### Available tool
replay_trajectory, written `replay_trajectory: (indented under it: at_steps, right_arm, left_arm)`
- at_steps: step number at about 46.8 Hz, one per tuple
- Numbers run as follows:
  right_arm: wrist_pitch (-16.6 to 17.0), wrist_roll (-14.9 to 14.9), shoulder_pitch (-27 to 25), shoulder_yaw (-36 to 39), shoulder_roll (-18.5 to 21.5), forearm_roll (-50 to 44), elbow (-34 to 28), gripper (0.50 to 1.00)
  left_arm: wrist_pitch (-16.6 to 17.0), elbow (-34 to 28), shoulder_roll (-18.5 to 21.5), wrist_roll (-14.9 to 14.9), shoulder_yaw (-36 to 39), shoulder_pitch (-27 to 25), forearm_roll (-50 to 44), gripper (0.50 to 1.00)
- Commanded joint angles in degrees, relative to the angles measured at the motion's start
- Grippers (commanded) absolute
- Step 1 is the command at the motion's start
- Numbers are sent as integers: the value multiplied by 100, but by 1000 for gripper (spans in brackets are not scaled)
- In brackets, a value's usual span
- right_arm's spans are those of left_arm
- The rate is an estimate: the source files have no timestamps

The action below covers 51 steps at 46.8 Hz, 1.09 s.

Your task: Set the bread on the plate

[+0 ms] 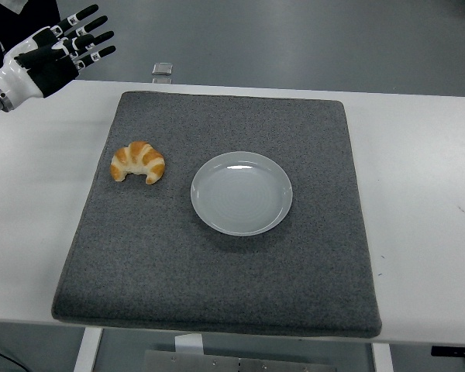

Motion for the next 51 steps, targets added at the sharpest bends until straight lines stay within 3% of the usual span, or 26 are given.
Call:
replay_trajectory:
  at_steps: [1, 30, 51]
  right_arm:
    - [-2, 0, 3, 0, 0, -1, 0, 932]
    - [-2, 0, 3, 0, 0, -1, -9, 930]
    - [-2, 0, 2, 0, 0, -1, 0, 930]
  left_arm:
    - [9, 9, 0, -9, 0, -9, 16, 1000]
    - [35, 97, 0, -27, 17, -114, 165, 1000]
    - [-9, 27, 193, -114, -202, -255, 2520, 1000]
